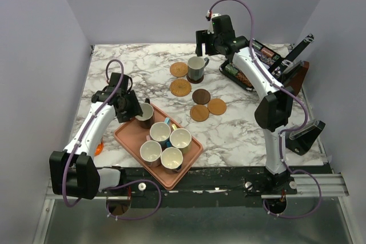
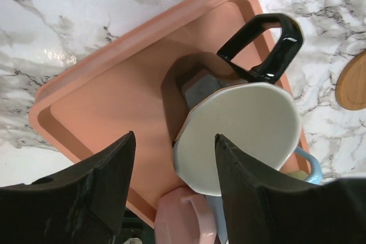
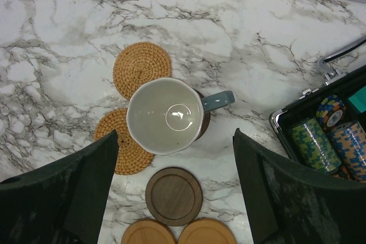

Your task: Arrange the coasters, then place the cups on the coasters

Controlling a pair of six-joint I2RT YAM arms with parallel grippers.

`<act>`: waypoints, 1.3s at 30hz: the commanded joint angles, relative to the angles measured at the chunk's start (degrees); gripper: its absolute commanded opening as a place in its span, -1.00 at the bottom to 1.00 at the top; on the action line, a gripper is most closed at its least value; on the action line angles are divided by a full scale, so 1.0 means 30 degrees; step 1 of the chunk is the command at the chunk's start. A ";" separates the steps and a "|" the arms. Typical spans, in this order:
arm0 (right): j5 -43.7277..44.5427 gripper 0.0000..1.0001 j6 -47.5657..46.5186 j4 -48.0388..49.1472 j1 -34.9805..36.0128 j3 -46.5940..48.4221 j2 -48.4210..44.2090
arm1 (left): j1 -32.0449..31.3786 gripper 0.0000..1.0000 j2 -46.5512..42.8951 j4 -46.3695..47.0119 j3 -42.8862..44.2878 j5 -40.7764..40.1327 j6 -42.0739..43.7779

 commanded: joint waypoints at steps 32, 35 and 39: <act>-0.4051 0.52 0.0824 0.0511 0.0990 -0.3012 -0.4144 | -0.0354 -1.00 0.9355 0.0468 1.4061 0.1142 0.8187; -0.3875 0.49 0.1030 0.0129 0.2103 -0.2047 -0.3443 | -0.0618 -1.00 1.0498 -0.0001 1.5586 0.1171 0.8127; -0.3905 0.39 0.1177 -0.0806 0.3247 -0.0026 -0.2096 | -0.0911 -1.00 1.1729 -0.0587 1.7315 0.1552 0.8244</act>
